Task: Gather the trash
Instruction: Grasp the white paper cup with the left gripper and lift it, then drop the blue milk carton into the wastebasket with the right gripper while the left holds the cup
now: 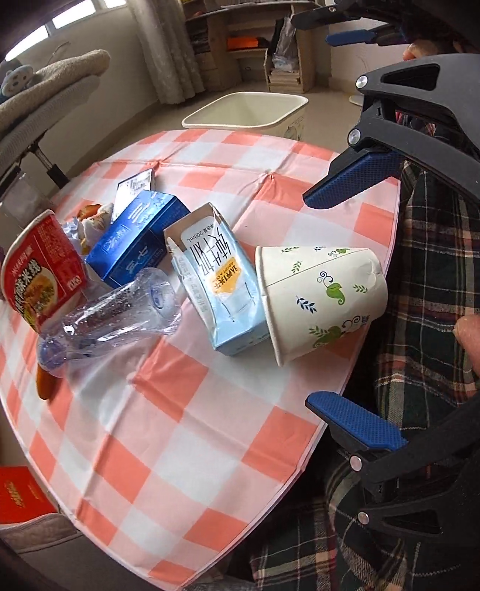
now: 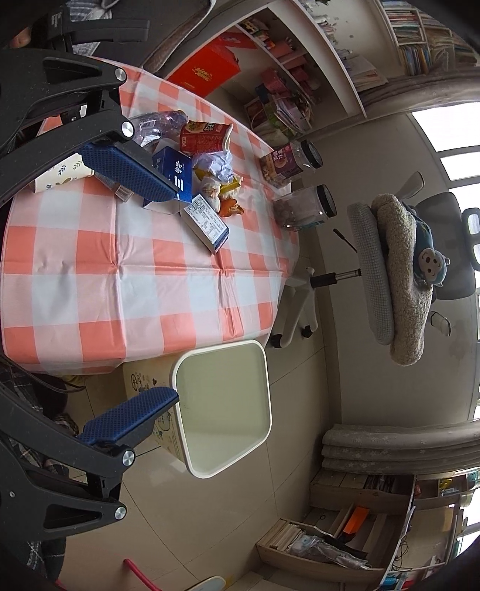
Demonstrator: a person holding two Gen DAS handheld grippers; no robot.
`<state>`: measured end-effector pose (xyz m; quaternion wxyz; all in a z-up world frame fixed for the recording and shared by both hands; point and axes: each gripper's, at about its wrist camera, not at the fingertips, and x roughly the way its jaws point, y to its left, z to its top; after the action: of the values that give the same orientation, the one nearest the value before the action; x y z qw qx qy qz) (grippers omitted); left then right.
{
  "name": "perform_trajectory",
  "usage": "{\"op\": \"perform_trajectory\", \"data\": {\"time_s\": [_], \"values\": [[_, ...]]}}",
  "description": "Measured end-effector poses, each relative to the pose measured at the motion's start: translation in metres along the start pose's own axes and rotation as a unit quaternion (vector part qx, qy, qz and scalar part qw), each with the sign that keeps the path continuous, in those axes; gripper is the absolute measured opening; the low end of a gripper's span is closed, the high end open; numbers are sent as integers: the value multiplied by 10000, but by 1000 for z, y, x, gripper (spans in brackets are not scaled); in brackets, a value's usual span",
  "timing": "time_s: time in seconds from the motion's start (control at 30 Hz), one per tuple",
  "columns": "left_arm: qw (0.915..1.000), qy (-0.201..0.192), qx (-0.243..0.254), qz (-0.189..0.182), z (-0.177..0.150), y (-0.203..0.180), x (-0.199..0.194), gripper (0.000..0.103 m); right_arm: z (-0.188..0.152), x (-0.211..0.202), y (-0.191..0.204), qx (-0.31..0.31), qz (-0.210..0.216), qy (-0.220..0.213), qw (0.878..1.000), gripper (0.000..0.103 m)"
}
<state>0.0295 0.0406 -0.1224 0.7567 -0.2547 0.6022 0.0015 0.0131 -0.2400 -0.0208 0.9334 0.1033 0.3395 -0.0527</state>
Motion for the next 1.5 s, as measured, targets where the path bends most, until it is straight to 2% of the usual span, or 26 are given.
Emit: {"op": "perform_trajectory", "data": {"time_s": [0.23,0.3,0.37,0.43,0.5,0.6,0.7,0.8,0.9,1.0,1.13,1.17,1.23,1.27,1.33,1.43,1.5], "values": [[9982,490,-336,-104,-5,-4,33,93,-1,8,-17,110,-92,240,9996,96],[9975,622,-315,-129,-7,-7,41,82,-1,12,-20,169,-103,319,9993,96],[9968,756,-217,-144,-6,-11,47,64,-2,14,-22,218,-100,386,9990,96],[9974,693,-152,-152,-6,-12,43,62,-2,16,-22,244,-93,449,9986,96],[9986,500,82,-134,-6,-17,32,60,-2,19,-21,252,-74,521,9983,96],[9982,149,491,-320,-6,-31,3,57,-3,27,-15,252,-40,680,9974,96],[9941,-486,885,-407,5,-46,-34,55,-5,42,-6,277,24,963,9950,96],[9820,-1381,1269,-203,37,-61,-86,53,-11,63,10,354,278,1492,9878,96],[9680,-1927,1584,-286,67,-77,-135,53,-25,86,30,584,577,2098,9743,96],[9512,-2445,1848,-364,81,-87,-166,53,-41,104,49,877,619,2524,9617,96],[9367,-2825,1950,-685,92,-77,-168,53,-47,118,75,1161,496,2651,9559,96],[9363,-2868,1903,-701,93,-68,-163,53,-47,121,83,1176,437,2639,9564,96],[9450,-2689,1758,-618,101,-56,-152,53,-47,132,100,1131,279,2643,9574,96],[9473,-2622,1696,-717,101,-51,-153,53,-48,139,107,1115,175,2642,9578,96],[9415,-2805,1658,-857,102,-45,-164,53,-50,153,116,1199,25,2658,9565,96],[9290,-3207,1718,-671,100,-40,-177,53,-59,167,126,1261,-77,2809,9514,96],[9291,-3213,1722,-630,103,-37,-177,53,-66,173,135,1105,-226,2832,9524,96]]}}
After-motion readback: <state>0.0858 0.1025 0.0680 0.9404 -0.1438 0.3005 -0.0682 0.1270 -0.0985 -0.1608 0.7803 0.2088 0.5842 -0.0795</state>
